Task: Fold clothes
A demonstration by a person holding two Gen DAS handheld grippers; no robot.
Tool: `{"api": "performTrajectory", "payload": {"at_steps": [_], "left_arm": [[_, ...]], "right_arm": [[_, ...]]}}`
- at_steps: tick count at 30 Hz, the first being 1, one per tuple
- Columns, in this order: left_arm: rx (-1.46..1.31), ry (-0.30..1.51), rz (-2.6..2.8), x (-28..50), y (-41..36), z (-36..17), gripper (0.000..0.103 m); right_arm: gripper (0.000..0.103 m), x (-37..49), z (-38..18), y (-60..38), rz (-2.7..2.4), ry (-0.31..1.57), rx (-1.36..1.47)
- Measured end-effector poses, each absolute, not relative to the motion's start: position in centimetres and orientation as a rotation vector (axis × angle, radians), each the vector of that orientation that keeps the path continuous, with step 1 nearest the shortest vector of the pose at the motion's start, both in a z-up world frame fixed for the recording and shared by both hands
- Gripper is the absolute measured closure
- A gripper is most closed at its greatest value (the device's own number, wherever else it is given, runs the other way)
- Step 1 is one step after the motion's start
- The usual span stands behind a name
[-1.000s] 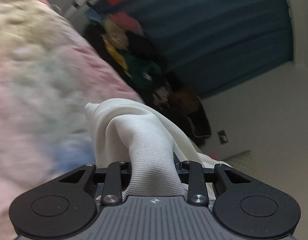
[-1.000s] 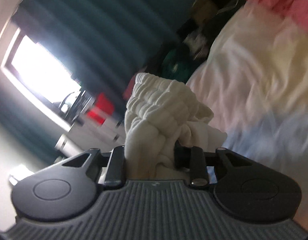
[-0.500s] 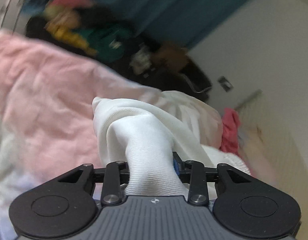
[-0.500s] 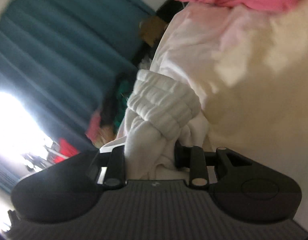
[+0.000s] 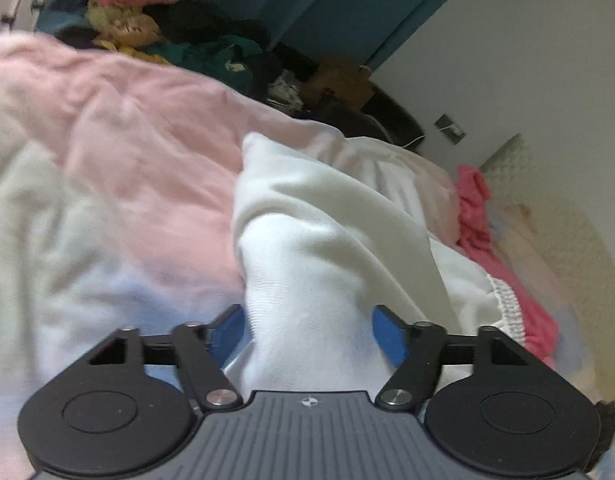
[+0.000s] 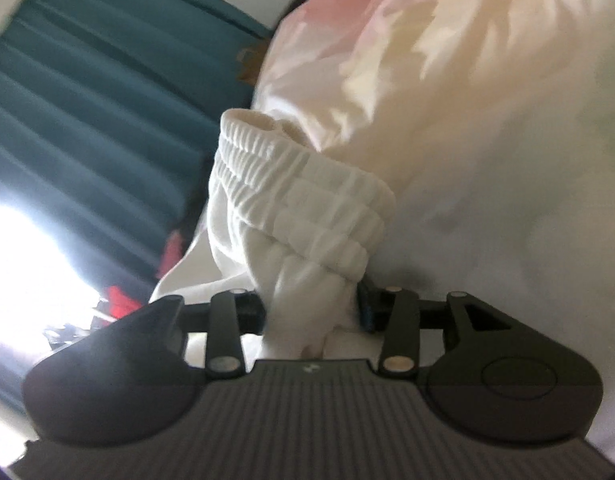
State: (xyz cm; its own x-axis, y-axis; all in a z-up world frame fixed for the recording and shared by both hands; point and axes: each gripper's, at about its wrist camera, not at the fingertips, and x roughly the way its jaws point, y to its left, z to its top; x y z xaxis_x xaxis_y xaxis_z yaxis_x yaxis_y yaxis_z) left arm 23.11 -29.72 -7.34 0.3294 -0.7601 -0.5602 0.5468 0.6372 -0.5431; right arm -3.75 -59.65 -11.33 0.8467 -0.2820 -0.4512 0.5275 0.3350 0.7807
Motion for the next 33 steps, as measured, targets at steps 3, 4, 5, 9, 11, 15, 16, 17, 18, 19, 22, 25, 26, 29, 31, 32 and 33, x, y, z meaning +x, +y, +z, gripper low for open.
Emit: {"api": "performTrajectory", "payload": {"at_steps": [3, 4, 5, 9, 11, 15, 16, 17, 18, 19, 22, 25, 26, 29, 31, 32, 33], "left_arm": [[-0.192, 0.870, -0.833, 21.1, -28.8, -4.7, 0.026], [-0.165, 0.854, -0.823, 20.1, -28.4, -3.6, 0.024], [-0.139, 0.839, -0.813, 19.1, -28.1, -2.5, 0.023], [-0.069, 0.788, -0.822, 14.1, -26.3, 1.9, 0.018], [-0.043, 0.743, -0.829, 11.4, -25.3, 4.6, 0.014], [-0.033, 0.656, -0.825, 6.1, -22.4, 9.8, 0.001], [-0.035, 0.633, -0.819, 5.0, -21.7, 10.9, 0.000], [-0.036, 0.610, -0.813, 3.8, -21.1, 12.1, 0.000], [-0.032, 0.589, -0.808, 2.6, -20.4, 13.1, 0.000], [-0.021, 0.571, -0.803, 1.4, -19.8, 14.1, 0.000], [0.018, 0.506, -0.785, -2.6, -18.0, 16.7, 0.000], [0.058, 0.431, -0.753, -6.3, -16.6, 18.2, 0.000], [0.067, 0.413, -0.745, -7.4, -16.2, 18.5, 0.000], [0.080, 0.375, -0.744, -10.5, -15.0, 18.8, 0.000], [0.083, 0.362, -0.735, -11.7, -14.5, 18.1, 0.000], [0.085, 0.356, -0.730, -12.3, -14.3, 17.8, 0.000], [0.087, 0.349, -0.725, -12.9, -14.1, 17.5, 0.000]], "right_arm": [[0.059, -5.2, -8.5, -58.1, -0.586, 0.322, 1.057], [0.059, -5.8, -7.6, -57.6, -0.586, 0.333, 1.049], [0.059, -6.4, -6.8, -57.2, -0.577, 0.335, 1.051], [0.059, -9.0, -2.6, -54.9, -0.548, 0.356, 0.997], [0.059, -10.2, 0.1, -53.6, -0.510, 0.354, 0.945], [0.059, -13.2, 5.8, -50.1, -0.446, 0.321, 0.796], [0.058, -14.1, 7.1, -49.2, -0.431, 0.311, 0.759], [0.053, -14.7, 8.2, -48.5, -0.417, 0.302, 0.723], [0.043, -15.4, 9.3, -47.8, -0.403, 0.291, 0.689], [0.018, -16.3, 10.3, -46.9, -0.392, 0.279, 0.656], [0.000, -18.5, 12.8, -44.2, -0.384, 0.256, 0.533], [0.000, -20.5, 14.6, -41.5, -0.372, 0.238, 0.429], [0.000, -21.3, 15.1, -40.5, -0.375, 0.231, 0.401], [0.000, -23.0, 15.6, -38.1, -0.386, 0.210, 0.338], [0.000, -23.9, 15.4, -36.7, -0.389, 0.198, 0.306], [0.000, -24.1, 15.2, -36.0, -0.391, 0.193, 0.292], [0.000, -24.4, 15.0, -35.4, -0.395, 0.190, 0.278]]}}
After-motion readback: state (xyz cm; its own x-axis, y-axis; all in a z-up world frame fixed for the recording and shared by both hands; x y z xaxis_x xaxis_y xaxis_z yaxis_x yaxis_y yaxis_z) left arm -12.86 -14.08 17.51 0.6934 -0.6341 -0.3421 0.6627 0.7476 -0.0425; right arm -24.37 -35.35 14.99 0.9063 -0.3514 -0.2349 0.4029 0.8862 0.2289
